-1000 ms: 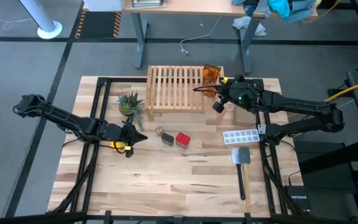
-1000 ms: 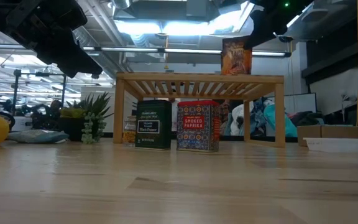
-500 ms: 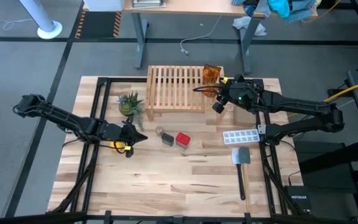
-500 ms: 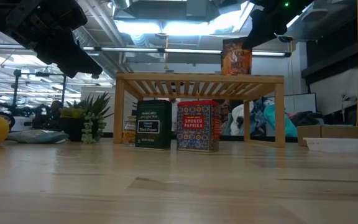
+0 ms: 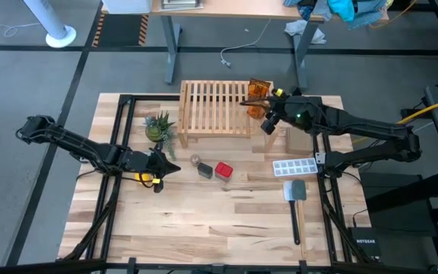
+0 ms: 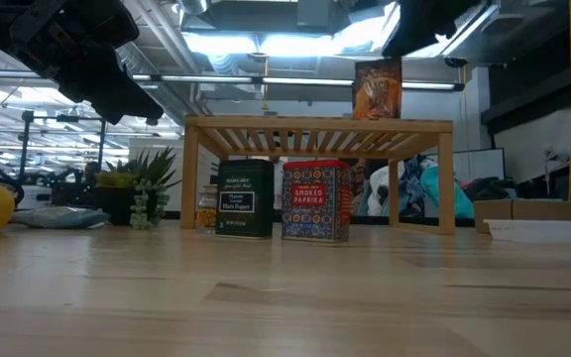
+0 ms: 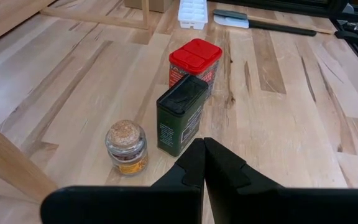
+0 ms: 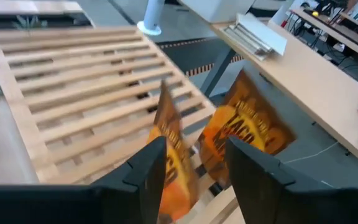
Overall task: Shelf spices
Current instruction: Put the red seasoning can on the shelf
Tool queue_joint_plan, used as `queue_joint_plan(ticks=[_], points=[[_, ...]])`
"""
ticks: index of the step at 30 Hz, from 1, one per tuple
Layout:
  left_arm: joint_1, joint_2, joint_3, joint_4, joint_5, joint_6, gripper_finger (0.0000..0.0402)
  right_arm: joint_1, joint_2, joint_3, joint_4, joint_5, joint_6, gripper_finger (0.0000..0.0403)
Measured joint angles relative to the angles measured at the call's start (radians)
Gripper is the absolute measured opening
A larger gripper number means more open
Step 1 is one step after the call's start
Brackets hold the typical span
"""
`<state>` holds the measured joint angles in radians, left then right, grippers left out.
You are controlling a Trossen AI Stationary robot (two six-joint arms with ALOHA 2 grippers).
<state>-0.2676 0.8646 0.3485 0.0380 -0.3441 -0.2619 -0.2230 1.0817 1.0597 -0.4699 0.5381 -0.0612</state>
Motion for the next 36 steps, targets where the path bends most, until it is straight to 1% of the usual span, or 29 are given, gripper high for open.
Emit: queue_joint_plan(ticks=[4,6,9,12,13,14,15,17,20,24,31,33,36], points=[[0.0,0.0,0.0,0.0,0.0,0.0,0.0,0.0,0.0,0.069,-0.045,-0.004,0.001,0.017],[0.0,0.0,0.0,-0.001,0.0,-0.008,0.0,0.0,0.0,0.105,-0.069,-0.037,0.012,0.017],[0.0,0.0,0.0,-0.016,0.005,-0.05,0.0,0.0,0.0,0.148,-0.09,-0.153,0.075,0.017],[0.0,0.0,0.0,-0.077,0.062,-0.08,0.0,0.006,0.0,0.177,-0.122,-0.324,0.145,0.017],[0.0,0.0,0.0,-0.1,0.084,-0.1,0.0,0.019,0.0,0.184,-0.134,-0.367,0.166,0.017],[-0.002,0.0,0.0,-0.122,0.099,-0.118,0.0,0.039,0.0,0.187,-0.144,-0.394,0.185,0.017],[-0.005,0.0,0.0,-0.144,0.106,-0.132,0.0,0.063,0.0,0.187,-0.151,-0.399,0.194,0.017],[-0.016,0.001,0.0,-0.172,0.105,-0.153,0.0,0.126,0.0,0.187,-0.177,-0.375,0.214,0.017],[-0.042,0.019,0.0,-0.17,0.105,-0.164,0.0,0.239,0.0,0.185,-0.202,-0.286,0.243,0.017],[-0.083,0.094,0.001,-0.114,0.105,-0.164,0.0,0.395,0.002,0.173,-0.209,-0.177,0.289,0.017],[-0.113,0.33,0.001,0.075,0.119,-0.123,0.0,0.625,0.02,0.162,-0.206,-0.03,0.387,0.017],[-0.11,0.408,0.001,0.148,0.161,-0.108,0.0,0.672,0.034,0.162,-0.201,0.005,0.399,0.017],[-0.099,0.517,0.001,0.273,0.252,-0.106,0.0,0.726,0.054,0.162,-0.202,0.048,0.403,0.017]])
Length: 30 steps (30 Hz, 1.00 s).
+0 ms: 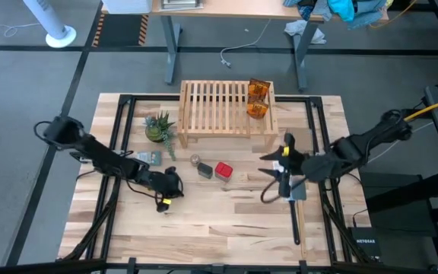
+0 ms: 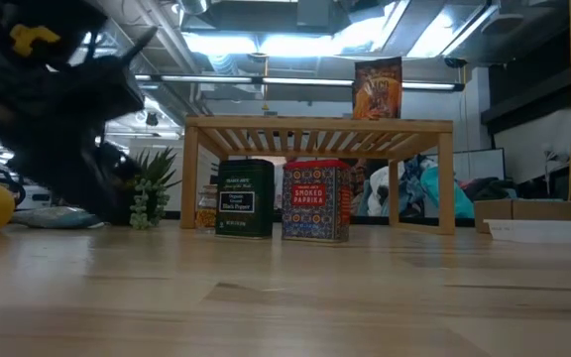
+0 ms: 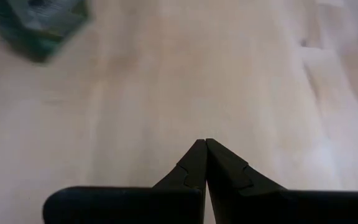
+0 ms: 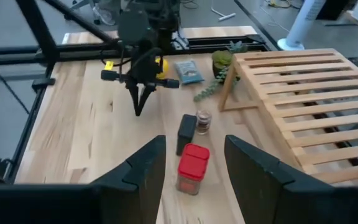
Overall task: Shelf spices
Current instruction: Put the red seasoning can on the shelf
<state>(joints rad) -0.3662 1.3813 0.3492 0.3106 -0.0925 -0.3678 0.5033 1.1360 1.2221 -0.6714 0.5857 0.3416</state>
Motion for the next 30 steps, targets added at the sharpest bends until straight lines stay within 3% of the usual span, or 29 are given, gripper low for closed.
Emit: queue_joint_plan(ticks=[3,7,18,24,30], points=[[0.001,0.095,0.0,0.115,0.065,-0.001,0.0,0.031,0.016,0.0,0.001,0.023,0.0,0.017],[0.001,0.187,0.028,0.223,0.033,0.049,0.0,0.043,0.026,0.0,0.013,0.024,0.001,0.017],[0.006,0.216,0.136,0.315,0.026,0.297,0.0008,0.041,0.057,0.0,0.019,0.026,0.029,0.017],[0.035,0.216,0.203,0.145,0.04,0.252,0.0075,0.041,0.16,0.0,0.022,0.008,0.04,0.017],[0.04,0.216,0.227,0.139,0.026,0.27,0.015,0.041,0.289,0.0,0.02,-0.002,0.095,0.017]])
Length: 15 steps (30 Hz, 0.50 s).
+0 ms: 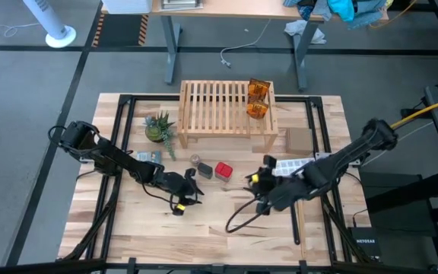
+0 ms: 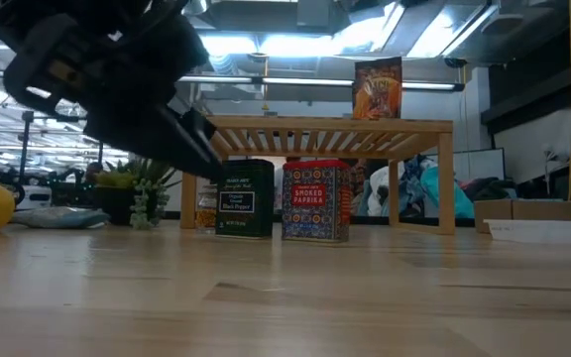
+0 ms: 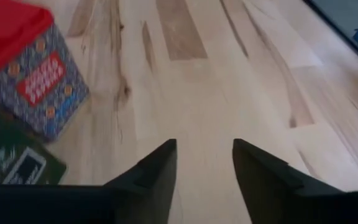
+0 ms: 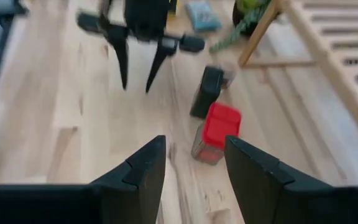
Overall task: Shelf spices
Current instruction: Put the red seasoning can on the shelf
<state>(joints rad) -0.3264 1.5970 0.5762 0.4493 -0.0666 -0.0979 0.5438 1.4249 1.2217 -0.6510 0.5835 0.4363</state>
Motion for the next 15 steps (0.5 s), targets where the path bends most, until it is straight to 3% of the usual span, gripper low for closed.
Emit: queue_joint_plan(ticks=[9,15], points=[[0.0,0.0,0.036,0.004,-0.001,0.076,0.0175,0.0,0.24,0.0,-0.002,0.019,0.131,0.017],[0.001,0.0,0.037,-0.001,-0.004,0.075,0.0175,-0.001,0.401,0.0,0.005,0.136,0.188,0.017]])
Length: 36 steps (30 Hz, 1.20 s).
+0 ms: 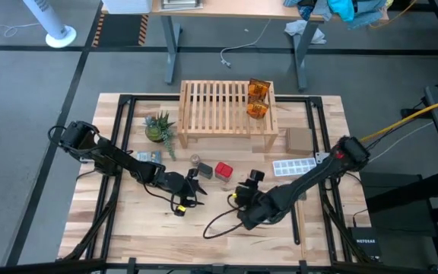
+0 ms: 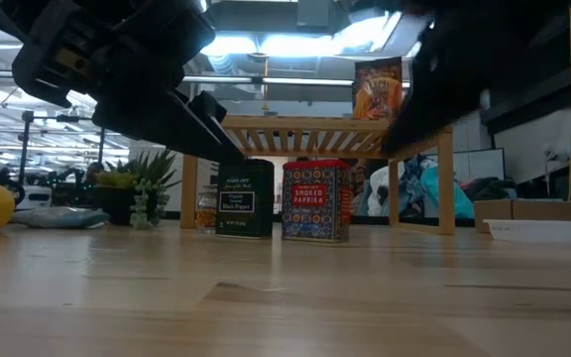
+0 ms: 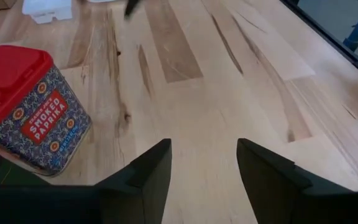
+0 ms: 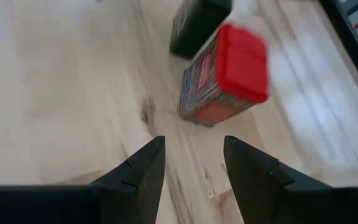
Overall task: Shelf spices
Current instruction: Put the red seasoning can on the shelf
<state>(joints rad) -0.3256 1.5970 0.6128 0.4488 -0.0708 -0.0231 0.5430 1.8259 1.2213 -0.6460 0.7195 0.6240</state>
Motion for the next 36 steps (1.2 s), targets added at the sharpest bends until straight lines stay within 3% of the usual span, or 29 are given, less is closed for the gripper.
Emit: queue_joint_plan(ticks=[8,16,28,36], points=[[0.0,0.0,0.0,-0.003,0.0,-0.002,0.0175,-0.018,0.134,0.0,0.054,-0.009,-0.009,0.017],[0.0,0.0,0.0,-0.028,0.0,-0.003,0.0175,-0.063,0.143,0.0,0.129,-0.136,-0.079,0.017],[0.0,0.0,0.0,-0.058,0.0,-0.029,0.0175,-0.168,0.151,0.004,0.091,-0.5,-0.052,0.0171],[0.0,0.0,0.0,-0.082,0.0,-0.029,0.0175,-0.166,0.193,0.007,0.072,-0.524,-0.044,0.0225]])
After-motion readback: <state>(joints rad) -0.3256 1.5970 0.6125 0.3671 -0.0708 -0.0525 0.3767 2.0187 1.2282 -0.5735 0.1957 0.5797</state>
